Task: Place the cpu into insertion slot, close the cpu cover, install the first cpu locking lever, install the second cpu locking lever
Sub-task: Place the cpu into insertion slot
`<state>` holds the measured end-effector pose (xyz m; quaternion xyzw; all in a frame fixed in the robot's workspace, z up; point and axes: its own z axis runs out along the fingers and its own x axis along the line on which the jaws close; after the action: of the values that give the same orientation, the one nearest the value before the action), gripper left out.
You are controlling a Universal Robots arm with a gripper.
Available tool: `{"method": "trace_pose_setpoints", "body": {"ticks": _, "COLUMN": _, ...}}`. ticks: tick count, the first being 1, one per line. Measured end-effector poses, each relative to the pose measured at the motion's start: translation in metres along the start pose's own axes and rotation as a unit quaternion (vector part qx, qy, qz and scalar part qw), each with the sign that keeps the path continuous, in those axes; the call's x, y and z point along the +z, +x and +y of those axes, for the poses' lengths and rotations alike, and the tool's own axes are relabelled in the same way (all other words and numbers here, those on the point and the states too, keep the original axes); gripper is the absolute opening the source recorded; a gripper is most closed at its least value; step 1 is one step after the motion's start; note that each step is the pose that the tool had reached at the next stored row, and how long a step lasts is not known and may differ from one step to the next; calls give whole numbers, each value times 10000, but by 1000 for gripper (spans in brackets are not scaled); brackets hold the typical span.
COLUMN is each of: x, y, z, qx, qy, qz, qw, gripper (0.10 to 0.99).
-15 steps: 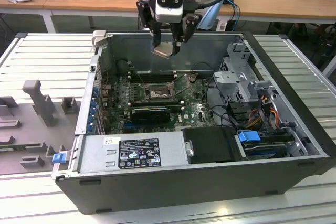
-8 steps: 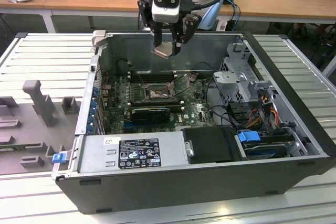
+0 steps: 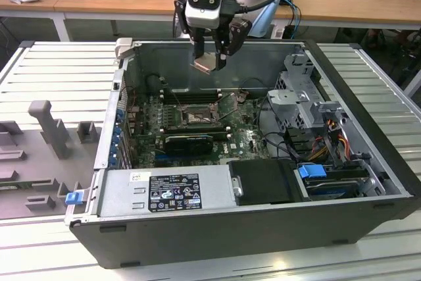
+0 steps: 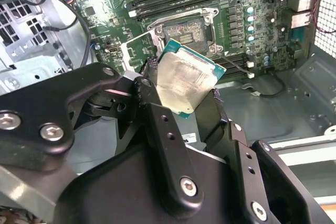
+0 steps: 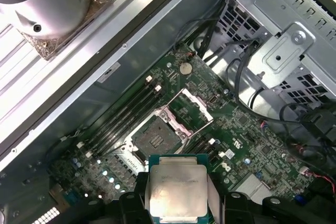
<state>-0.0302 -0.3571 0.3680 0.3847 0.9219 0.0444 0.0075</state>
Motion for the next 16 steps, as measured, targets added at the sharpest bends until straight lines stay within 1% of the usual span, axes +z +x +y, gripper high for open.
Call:
{"method": "trace_pose_setpoints", "body": {"ticks": 8, "x": 2, "y": 0, "z": 0, "qx": 262, "qy": -4, "qz": -24, "qw": 9997, "gripper": 529}}
{"method": "trace_pose_setpoints", "body": {"ticks": 16, "x": 4, "y": 0, "z": 0, "qx": 541, "qy": -10, "qz": -48, "qw": 9985, "gripper": 529}}
